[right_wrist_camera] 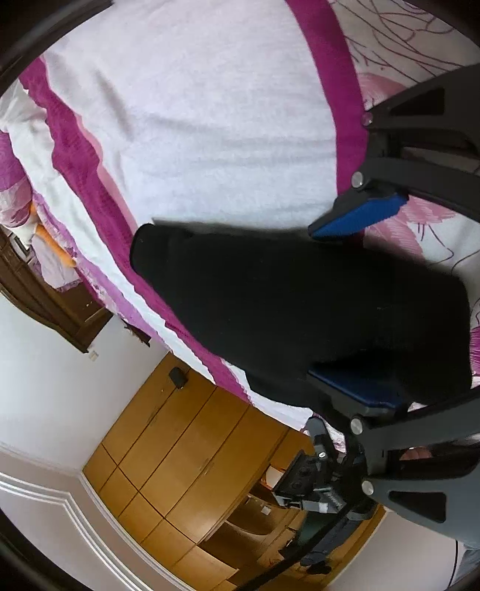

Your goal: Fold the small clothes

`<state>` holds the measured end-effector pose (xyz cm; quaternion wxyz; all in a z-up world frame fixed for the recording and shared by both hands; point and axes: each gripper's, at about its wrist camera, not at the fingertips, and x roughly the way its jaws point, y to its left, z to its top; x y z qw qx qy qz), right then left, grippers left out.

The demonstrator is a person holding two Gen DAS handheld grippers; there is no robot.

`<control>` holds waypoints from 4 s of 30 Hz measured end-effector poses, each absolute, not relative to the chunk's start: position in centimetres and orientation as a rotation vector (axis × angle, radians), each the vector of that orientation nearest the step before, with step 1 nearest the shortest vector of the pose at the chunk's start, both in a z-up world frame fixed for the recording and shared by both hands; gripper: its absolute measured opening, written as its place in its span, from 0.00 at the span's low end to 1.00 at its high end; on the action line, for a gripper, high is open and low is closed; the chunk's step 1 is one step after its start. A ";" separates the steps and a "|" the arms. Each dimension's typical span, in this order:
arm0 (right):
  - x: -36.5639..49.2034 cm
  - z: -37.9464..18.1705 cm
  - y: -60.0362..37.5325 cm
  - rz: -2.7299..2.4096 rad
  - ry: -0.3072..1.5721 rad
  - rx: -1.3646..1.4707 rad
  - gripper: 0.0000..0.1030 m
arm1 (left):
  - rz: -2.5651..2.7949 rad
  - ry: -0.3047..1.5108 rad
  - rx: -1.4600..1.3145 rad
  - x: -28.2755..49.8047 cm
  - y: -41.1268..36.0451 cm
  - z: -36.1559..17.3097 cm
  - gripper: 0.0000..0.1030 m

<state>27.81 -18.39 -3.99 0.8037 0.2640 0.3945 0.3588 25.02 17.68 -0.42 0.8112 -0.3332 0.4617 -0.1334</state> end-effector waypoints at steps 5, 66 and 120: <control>27.2 -3.9 -18.3 0.775 0.836 0.574 0.72 | -0.287 0.948 -0.718 26.6 17.5 -1.2 0.64; 40.4 -5.2 -32.6 0.676 0.818 0.653 0.51 | -0.490 0.808 -0.593 39.2 -0.2 -1.3 0.14; 19.9 1.4 -26.8 0.356 0.384 0.007 1.00 | -0.244 0.564 -0.026 26.7 -2.9 2.5 0.87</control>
